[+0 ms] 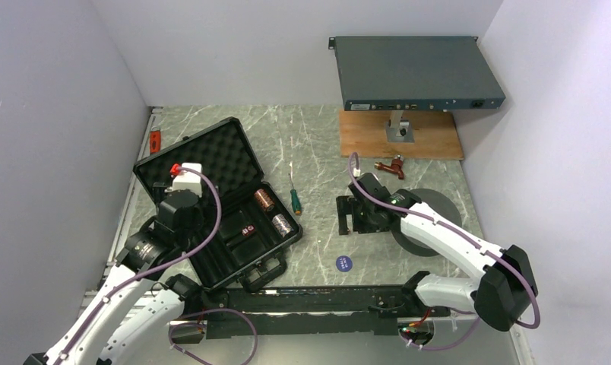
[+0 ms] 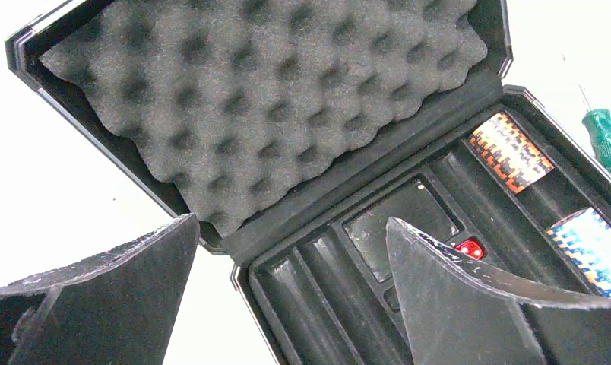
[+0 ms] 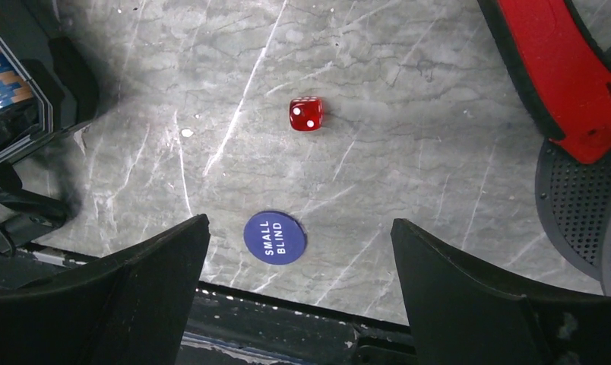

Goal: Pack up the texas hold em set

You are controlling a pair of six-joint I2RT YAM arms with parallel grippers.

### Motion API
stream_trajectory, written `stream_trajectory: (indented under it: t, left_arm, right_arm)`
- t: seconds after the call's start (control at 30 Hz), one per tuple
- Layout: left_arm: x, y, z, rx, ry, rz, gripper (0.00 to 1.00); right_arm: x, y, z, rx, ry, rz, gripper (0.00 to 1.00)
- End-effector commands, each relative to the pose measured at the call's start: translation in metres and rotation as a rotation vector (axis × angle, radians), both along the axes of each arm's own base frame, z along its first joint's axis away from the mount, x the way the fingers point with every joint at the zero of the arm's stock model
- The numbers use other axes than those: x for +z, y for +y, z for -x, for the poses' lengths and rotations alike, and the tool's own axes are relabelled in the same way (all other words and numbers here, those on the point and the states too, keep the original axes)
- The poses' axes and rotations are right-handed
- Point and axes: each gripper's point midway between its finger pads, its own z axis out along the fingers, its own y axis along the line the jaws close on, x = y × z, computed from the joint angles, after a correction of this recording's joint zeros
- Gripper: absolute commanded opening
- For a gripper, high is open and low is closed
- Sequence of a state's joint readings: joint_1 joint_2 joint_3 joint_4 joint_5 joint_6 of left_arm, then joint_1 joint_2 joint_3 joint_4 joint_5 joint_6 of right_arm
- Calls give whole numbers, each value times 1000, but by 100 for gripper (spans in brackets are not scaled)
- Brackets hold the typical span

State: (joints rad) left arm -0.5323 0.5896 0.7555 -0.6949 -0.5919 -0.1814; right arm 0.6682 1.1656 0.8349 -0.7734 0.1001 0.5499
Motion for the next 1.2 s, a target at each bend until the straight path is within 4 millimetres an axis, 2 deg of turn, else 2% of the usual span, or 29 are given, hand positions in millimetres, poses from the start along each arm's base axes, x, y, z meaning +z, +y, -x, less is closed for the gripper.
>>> stream_trajectory:
  t: [0.0, 0.23, 0.5, 0.73, 0.87, 1.17]
  left_arm:
    - [4, -6, -5, -8, -10, 27, 100]
    - [5, -9, -4, -32, -9, 29, 100]
    - [5, -11, -3, -51, -8, 33, 100]
    - [5, -14, -3, -68, -9, 38, 100]
    - [5, -14, -3, -69, -7, 37, 100]
    - [4, -16, -3, -83, -3, 36, 100]
  right_arm:
    - [7, 13, -14, -33, -32, -50, 92]
    - [-5, 11, -18, -80, -19, -18, 81]
    - [-21, 12, -25, -143, 7, 14, 64]
    - [-32, 18, -31, -128, 13, 28, 60]
    - [-40, 20, -34, -129, 20, 51, 46]
    - [-48, 20, -41, -129, 13, 115, 45]
